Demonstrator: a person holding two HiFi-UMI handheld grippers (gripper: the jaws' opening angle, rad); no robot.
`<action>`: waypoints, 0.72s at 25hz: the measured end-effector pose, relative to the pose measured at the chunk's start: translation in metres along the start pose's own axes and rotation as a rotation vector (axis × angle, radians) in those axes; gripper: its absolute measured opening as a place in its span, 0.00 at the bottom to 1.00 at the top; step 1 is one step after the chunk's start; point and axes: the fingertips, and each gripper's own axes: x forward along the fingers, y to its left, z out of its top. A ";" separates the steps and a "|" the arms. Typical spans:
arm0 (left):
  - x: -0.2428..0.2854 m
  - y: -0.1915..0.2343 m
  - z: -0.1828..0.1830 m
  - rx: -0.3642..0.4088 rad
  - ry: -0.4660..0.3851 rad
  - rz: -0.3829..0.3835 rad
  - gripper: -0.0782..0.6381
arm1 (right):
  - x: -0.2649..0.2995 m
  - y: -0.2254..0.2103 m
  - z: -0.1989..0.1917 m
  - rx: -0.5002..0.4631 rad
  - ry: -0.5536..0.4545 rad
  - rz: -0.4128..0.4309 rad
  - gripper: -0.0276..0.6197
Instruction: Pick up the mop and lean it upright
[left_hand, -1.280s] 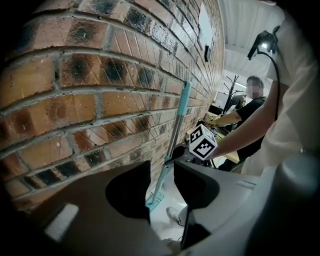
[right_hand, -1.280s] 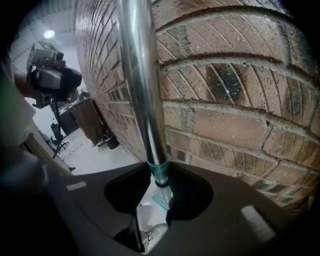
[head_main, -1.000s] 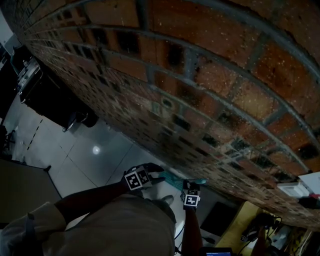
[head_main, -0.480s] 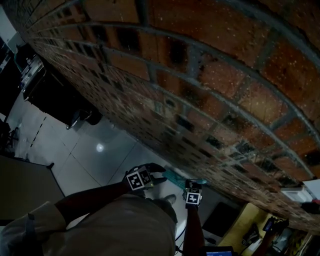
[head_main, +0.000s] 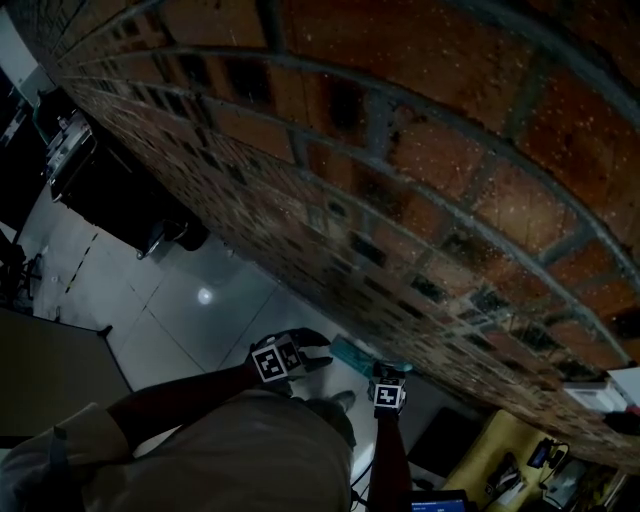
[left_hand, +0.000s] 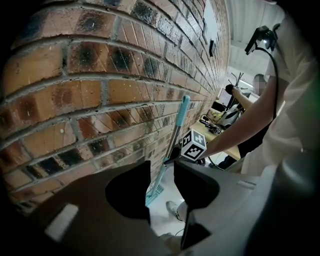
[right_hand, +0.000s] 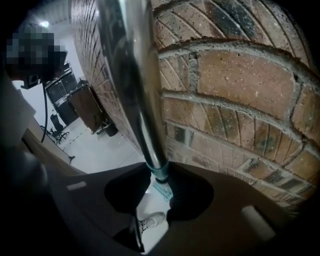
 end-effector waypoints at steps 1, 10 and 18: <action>0.000 0.000 0.000 0.001 0.002 0.000 0.34 | 0.002 0.000 -0.001 -0.002 0.005 0.001 0.21; 0.003 0.000 -0.001 0.002 0.017 0.001 0.34 | 0.013 -0.005 -0.006 -0.036 0.036 -0.009 0.21; 0.005 0.000 -0.002 -0.002 0.029 0.003 0.34 | 0.022 -0.007 -0.015 -0.047 0.078 0.006 0.21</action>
